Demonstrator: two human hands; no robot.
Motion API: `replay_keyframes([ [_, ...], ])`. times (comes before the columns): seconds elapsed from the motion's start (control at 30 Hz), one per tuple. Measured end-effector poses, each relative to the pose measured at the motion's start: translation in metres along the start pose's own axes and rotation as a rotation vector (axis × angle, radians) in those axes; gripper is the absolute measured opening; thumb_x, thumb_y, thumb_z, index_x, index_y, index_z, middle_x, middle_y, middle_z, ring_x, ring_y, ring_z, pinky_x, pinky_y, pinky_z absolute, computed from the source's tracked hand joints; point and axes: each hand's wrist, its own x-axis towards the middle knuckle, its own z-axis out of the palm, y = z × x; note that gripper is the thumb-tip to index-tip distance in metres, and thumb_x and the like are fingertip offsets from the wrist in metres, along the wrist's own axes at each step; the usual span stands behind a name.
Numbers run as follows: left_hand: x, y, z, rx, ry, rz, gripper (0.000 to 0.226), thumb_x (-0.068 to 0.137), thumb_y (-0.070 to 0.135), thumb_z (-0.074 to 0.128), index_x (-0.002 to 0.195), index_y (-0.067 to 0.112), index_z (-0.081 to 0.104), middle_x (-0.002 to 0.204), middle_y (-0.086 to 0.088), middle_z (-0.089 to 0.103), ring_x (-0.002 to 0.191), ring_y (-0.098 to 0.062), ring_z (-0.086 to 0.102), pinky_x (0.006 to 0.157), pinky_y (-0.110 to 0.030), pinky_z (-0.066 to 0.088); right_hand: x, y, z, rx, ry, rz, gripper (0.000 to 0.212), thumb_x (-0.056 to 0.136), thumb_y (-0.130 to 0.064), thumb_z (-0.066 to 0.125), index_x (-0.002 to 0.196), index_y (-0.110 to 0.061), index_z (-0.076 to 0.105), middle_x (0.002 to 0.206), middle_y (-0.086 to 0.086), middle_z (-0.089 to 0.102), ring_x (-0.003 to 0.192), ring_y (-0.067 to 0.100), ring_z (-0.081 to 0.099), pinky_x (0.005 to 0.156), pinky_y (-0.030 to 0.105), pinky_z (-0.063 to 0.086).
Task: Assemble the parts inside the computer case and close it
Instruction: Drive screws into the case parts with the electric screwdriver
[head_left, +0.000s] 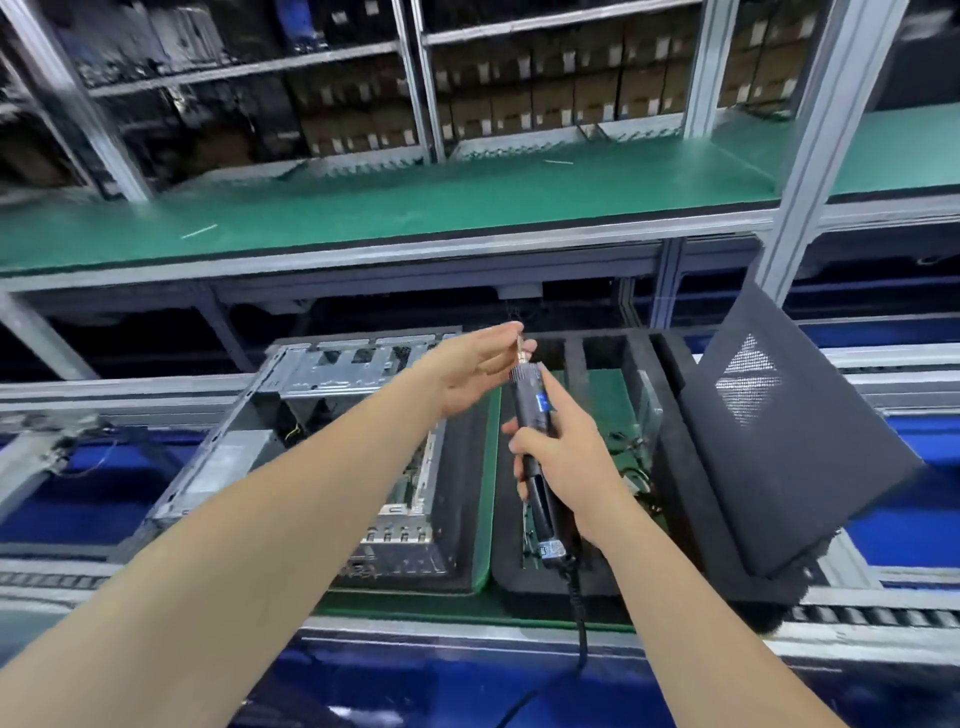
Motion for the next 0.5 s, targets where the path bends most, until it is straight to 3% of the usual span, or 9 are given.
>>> replay_keyframes([
  [0.07,-0.015,0.01,-0.017,0.016,-0.021,0.015,0.021,0.099,0.015,0.063,0.12,0.013,0.065,0.105,-0.008,0.077,0.097,-0.011,0.073,0.08,-0.024,0.058,-0.005,-0.007,0.016,-0.055,-0.022,-0.013,0.089,0.088,-0.011,0.064,0.162,-0.046,0.027,0.148,0.014,0.057,0.086,0.019,0.067,0.083,0.052,0.06],
  [0.13,-0.029,0.02,-0.039,0.025,-0.037,0.03,0.023,0.098,0.01,0.064,0.121,0.009,0.065,0.11,-0.012,0.076,0.102,-0.015,0.073,0.079,-0.024,0.059,-0.01,-0.012,0.033,-0.114,-0.051,-0.027,0.088,0.092,-0.013,0.065,0.163,-0.046,0.024,0.153,0.013,0.052,0.079,0.021,0.07,0.079,0.04,0.059],
  [0.17,-0.036,0.025,-0.05,0.038,-0.04,0.037,0.024,0.097,0.007,0.065,0.121,0.006,0.065,0.112,-0.015,0.075,0.105,-0.019,0.073,0.079,-0.024,0.059,-0.012,-0.014,0.043,-0.155,-0.059,-0.032,0.087,0.094,-0.014,0.065,0.163,-0.046,0.022,0.151,0.011,0.054,0.079,0.023,0.072,0.078,0.037,0.059],
  [0.27,-0.056,0.047,-0.086,0.176,-0.059,0.049,0.026,0.092,-0.001,0.068,0.118,-0.001,0.067,0.111,-0.021,0.074,0.103,-0.027,0.074,0.08,-0.028,0.06,-0.019,-0.024,0.072,-0.273,-0.078,-0.038,0.088,0.096,-0.013,0.065,0.163,-0.048,0.018,0.136,0.004,0.064,0.069,0.02,0.07,0.078,0.049,0.063],
  [0.37,-0.075,0.074,-0.126,0.429,-0.129,0.0,0.025,0.091,-0.005,0.068,0.116,-0.003,0.067,0.109,-0.022,0.074,0.102,-0.03,0.074,0.083,-0.031,0.06,-0.03,-0.032,0.103,-0.432,-0.121,-0.065,0.09,0.096,-0.016,0.066,0.163,-0.051,0.017,0.12,-0.005,0.06,0.064,0.013,0.064,0.077,0.047,0.062],
  [0.5,-0.099,0.09,-0.172,0.532,-0.209,-0.071,0.026,0.088,-0.003,0.073,0.114,-0.004,0.069,0.112,-0.024,0.072,0.107,-0.034,0.072,0.087,-0.032,0.059,-0.047,-0.032,0.148,-0.475,-0.12,-0.054,0.09,0.094,-0.018,0.069,0.162,-0.05,0.019,0.134,0.0,0.063,0.076,0.017,0.062,0.083,0.049,0.062],
])
